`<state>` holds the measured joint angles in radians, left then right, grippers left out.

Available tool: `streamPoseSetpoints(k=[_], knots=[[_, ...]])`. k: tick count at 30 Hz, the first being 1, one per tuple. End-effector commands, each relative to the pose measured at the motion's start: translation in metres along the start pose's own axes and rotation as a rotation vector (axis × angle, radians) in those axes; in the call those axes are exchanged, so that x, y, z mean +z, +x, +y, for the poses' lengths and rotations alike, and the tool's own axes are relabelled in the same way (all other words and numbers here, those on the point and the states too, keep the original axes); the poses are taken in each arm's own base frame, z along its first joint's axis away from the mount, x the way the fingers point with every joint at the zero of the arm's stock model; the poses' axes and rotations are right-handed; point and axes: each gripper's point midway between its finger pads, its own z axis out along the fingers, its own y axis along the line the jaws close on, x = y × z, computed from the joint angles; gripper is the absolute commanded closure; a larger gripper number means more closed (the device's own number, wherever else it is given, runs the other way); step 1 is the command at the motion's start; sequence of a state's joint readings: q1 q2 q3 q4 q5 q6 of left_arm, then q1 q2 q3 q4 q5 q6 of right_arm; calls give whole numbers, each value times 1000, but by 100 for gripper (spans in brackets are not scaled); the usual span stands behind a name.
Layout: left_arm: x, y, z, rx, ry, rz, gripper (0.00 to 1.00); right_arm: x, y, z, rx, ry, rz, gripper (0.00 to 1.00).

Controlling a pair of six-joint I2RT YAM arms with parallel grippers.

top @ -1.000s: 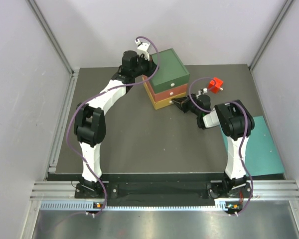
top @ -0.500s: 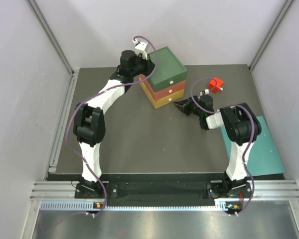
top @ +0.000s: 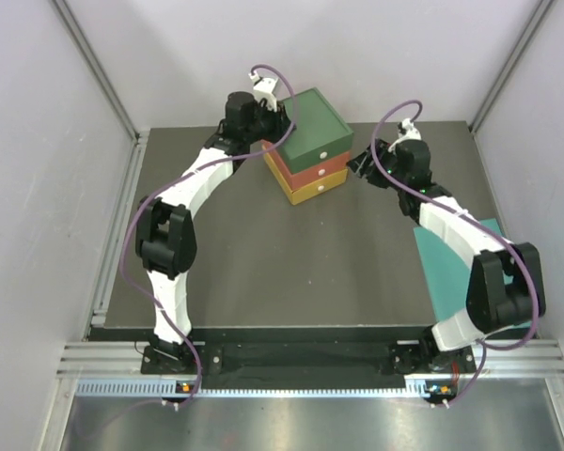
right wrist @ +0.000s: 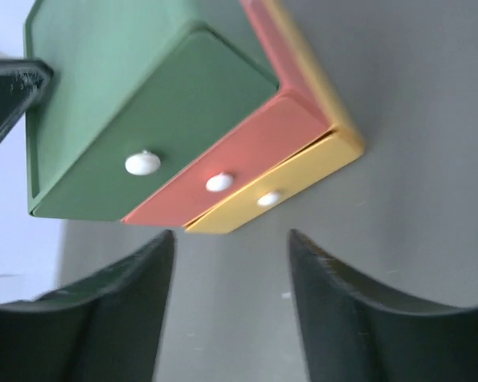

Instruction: Organize the makeup

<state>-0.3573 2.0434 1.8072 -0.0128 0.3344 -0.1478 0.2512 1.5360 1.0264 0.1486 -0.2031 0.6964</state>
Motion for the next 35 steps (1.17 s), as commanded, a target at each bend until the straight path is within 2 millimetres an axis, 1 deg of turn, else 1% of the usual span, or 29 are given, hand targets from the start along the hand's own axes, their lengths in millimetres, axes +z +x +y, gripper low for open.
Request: streamPoseSetpoints(k=[1,2,3,5,6,8,9,10,11,12,14,15,17,18,19,21,23,24,25,26,27,30,35], knots=[[-30,48,17,-60,-111,217,59,-31,-29,-25,-226,179,-34,37],[-33,41,16,-57,-114,201,56,-34,-32,-27,-239,193,-38,36],[-40,28,12,-48,-113,174,45,-37,-36,-26,-245,198,-49,35],[-48,14,11,-40,-128,145,31,-43,-40,-25,-266,209,-56,34],[-56,3,9,-33,-132,121,1,-44,-41,-25,-268,215,-59,32],[-65,-5,10,-28,-151,102,1,-49,-43,-24,-286,222,-67,30],[-73,-12,10,-21,-159,87,1,-52,-44,-30,-293,250,-71,28],[-78,-14,11,-17,-167,82,1,-54,-46,-32,-300,261,-75,26],[-82,-16,14,-13,-184,78,1,-58,-49,-34,-317,281,-86,24],[-91,-18,18,-13,-206,74,1,-60,-48,-37,-327,297,-79,20],[-101,-18,24,-18,-231,71,1,-68,-50,-44,-351,335,-86,17],[-111,-16,31,-27,-252,72,1,-71,-52,-46,-357,345,-91,15],[-121,-11,40,-39,-291,79,1,-78,-52,-49,-374,365,-92,13],[-130,-6,48,-45,-330,86,1,-81,-53,-52,-379,376,-93,11],[-134,-2,53,-46,-358,91,1,-85,-52,-57,-378,399,-91,10],[-145,13,63,-43,-414,120,1,-90,-49,-63,-380,420,-89,7],[-150,24,68,-41,-441,145,1,-97,-46,-71,-376,443,-91,3],[-154,34,69,-43,-452,164,1,-99,-44,-74,-373,450,-88,2],[-157,40,75,-42,-486,173,1,-101,-43,-77,-371,458,-88,2],[-159,42,75,-41,-491,176,1,-105,-38,-83,-370,472,-78,0],[-161,49,76,-43,-497,188,1,-107,-36,-86,-365,478,-73,0],[-164,61,77,-40,-500,212,1,-113,-28,-97,-354,501,-59,0],[-165,68,77,-35,-497,231,1,-119,-13,-112,-336,522,-32,0]])
